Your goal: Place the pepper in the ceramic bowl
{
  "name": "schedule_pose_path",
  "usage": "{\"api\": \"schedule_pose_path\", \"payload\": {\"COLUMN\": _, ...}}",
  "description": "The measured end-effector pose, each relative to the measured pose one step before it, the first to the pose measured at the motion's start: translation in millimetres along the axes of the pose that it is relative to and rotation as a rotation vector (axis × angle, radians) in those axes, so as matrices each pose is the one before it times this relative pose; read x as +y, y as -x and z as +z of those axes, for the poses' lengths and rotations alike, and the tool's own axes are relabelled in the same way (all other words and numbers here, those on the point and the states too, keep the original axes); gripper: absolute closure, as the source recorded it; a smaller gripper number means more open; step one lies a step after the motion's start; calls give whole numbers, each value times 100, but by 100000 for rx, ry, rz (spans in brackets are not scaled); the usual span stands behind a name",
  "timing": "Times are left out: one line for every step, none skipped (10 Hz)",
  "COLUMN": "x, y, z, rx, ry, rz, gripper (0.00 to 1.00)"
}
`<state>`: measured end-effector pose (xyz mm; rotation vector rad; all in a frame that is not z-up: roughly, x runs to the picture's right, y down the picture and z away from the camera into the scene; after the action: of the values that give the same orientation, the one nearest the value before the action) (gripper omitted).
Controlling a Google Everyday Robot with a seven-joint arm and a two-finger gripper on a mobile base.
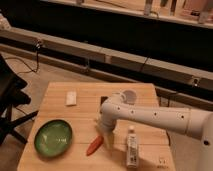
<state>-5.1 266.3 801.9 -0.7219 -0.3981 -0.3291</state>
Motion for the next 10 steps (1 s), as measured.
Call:
{"api": "schedule_pose_path", "payload": {"x": 103, "y": -168, "z": 523, "rx": -77, "ry": 757, "rz": 227, "gripper": 6}}
{"api": "schedule_pose_path", "payload": {"x": -32, "y": -39, "z": 321, "rx": -56, "ry": 700, "rz": 121, "gripper": 6}}
{"api": "schedule_pose_path", "payload": {"x": 2, "y": 80, "z": 482, "rx": 11, "ry": 1580, "rz": -568, "gripper": 6}}
{"api": "schedule_pose_path", "payload": {"x": 122, "y": 97, "z": 217, "rx": -544, "ry": 731, "rz": -675, "gripper": 6}}
{"api": "schedule_pose_path", "payload": {"x": 323, "y": 350, "z": -6, "rx": 299, "ry": 229, "rz": -1708, "gripper": 6}}
{"api": "schedule_pose_path", "payload": {"x": 226, "y": 1106, "z": -512, "rx": 897, "ry": -898, "rz": -3438, "gripper": 6}}
{"api": "schedule_pose_path", "payload": {"x": 92, "y": 1439, "z": -714, "rx": 1388, "ry": -649, "rz": -3772, "gripper": 6}}
{"api": "schedule_pose_path", "payload": {"x": -231, "y": 1042, "z": -283, "rx": 309, "ry": -98, "rz": -2152, "gripper": 6}}
{"api": "schedule_pose_path", "payload": {"x": 46, "y": 320, "z": 63, "rx": 309, "ry": 338, "rz": -1803, "gripper": 6}}
{"api": "schedule_pose_path", "payload": {"x": 241, "y": -125, "z": 453, "rx": -112, "ry": 626, "rz": -1915, "gripper": 6}}
